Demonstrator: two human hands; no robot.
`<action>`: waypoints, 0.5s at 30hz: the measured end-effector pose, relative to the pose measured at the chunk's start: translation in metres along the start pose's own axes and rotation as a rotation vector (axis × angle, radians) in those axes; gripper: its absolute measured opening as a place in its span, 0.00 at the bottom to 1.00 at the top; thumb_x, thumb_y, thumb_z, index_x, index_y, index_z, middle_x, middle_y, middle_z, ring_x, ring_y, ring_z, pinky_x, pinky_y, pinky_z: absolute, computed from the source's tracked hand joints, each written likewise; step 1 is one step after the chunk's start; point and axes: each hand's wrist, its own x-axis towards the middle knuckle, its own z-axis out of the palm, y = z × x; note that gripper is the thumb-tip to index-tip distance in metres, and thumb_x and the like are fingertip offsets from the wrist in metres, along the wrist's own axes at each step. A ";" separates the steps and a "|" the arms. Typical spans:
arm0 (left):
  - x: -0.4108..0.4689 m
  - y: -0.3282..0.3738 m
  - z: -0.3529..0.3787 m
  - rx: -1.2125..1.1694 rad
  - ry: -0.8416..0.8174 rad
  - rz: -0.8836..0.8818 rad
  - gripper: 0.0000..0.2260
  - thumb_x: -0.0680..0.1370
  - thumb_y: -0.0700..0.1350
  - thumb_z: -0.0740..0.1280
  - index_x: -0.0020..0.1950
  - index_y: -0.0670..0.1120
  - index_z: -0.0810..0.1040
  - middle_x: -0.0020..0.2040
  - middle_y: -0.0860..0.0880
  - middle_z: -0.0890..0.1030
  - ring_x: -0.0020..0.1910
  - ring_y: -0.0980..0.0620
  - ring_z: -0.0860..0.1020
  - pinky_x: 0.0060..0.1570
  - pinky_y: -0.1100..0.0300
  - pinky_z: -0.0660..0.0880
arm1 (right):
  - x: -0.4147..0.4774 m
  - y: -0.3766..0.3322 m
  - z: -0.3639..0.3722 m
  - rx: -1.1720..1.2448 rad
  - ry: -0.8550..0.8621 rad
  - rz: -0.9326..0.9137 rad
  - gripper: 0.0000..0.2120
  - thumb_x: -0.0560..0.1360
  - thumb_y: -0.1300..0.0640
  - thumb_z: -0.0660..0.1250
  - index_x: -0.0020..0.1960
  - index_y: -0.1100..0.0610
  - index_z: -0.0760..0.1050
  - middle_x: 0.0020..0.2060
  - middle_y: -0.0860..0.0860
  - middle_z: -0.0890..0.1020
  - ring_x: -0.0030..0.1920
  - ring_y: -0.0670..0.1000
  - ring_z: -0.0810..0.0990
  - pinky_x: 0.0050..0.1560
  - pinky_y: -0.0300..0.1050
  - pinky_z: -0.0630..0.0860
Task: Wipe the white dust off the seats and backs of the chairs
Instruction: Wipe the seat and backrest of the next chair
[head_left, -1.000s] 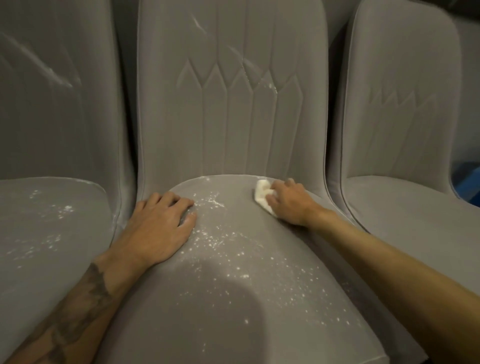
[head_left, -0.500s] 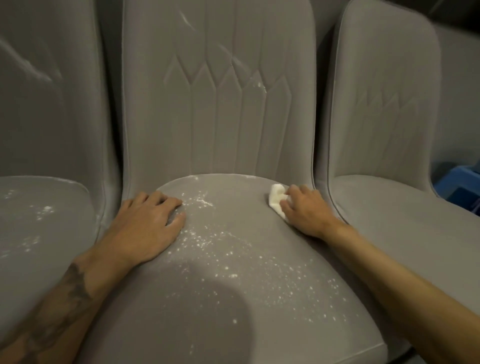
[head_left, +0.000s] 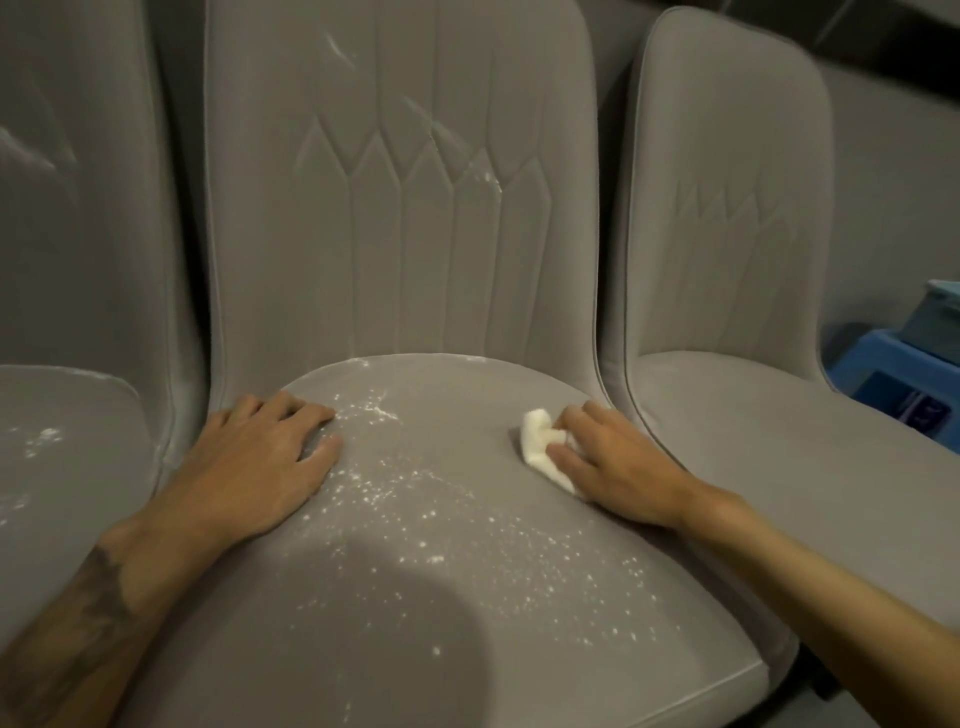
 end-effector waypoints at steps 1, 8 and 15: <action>0.000 -0.001 0.001 -0.003 0.003 0.001 0.23 0.84 0.62 0.50 0.78 0.59 0.66 0.76 0.56 0.69 0.71 0.49 0.66 0.72 0.49 0.61 | -0.005 0.002 -0.004 0.020 -0.033 -0.036 0.11 0.82 0.43 0.58 0.59 0.48 0.70 0.52 0.48 0.73 0.51 0.50 0.71 0.53 0.45 0.68; 0.001 -0.001 0.001 0.000 0.009 -0.008 0.24 0.84 0.63 0.50 0.78 0.60 0.67 0.75 0.56 0.69 0.71 0.49 0.66 0.72 0.49 0.61 | 0.012 0.010 -0.016 -0.045 0.003 0.203 0.14 0.83 0.49 0.59 0.63 0.57 0.71 0.59 0.58 0.74 0.57 0.60 0.73 0.60 0.51 0.68; 0.000 0.000 0.000 -0.019 0.007 -0.007 0.23 0.84 0.63 0.51 0.77 0.59 0.68 0.75 0.54 0.70 0.71 0.48 0.67 0.72 0.48 0.61 | -0.046 -0.018 -0.015 0.064 -0.076 -0.077 0.11 0.83 0.42 0.55 0.59 0.46 0.69 0.52 0.45 0.72 0.51 0.48 0.71 0.55 0.47 0.70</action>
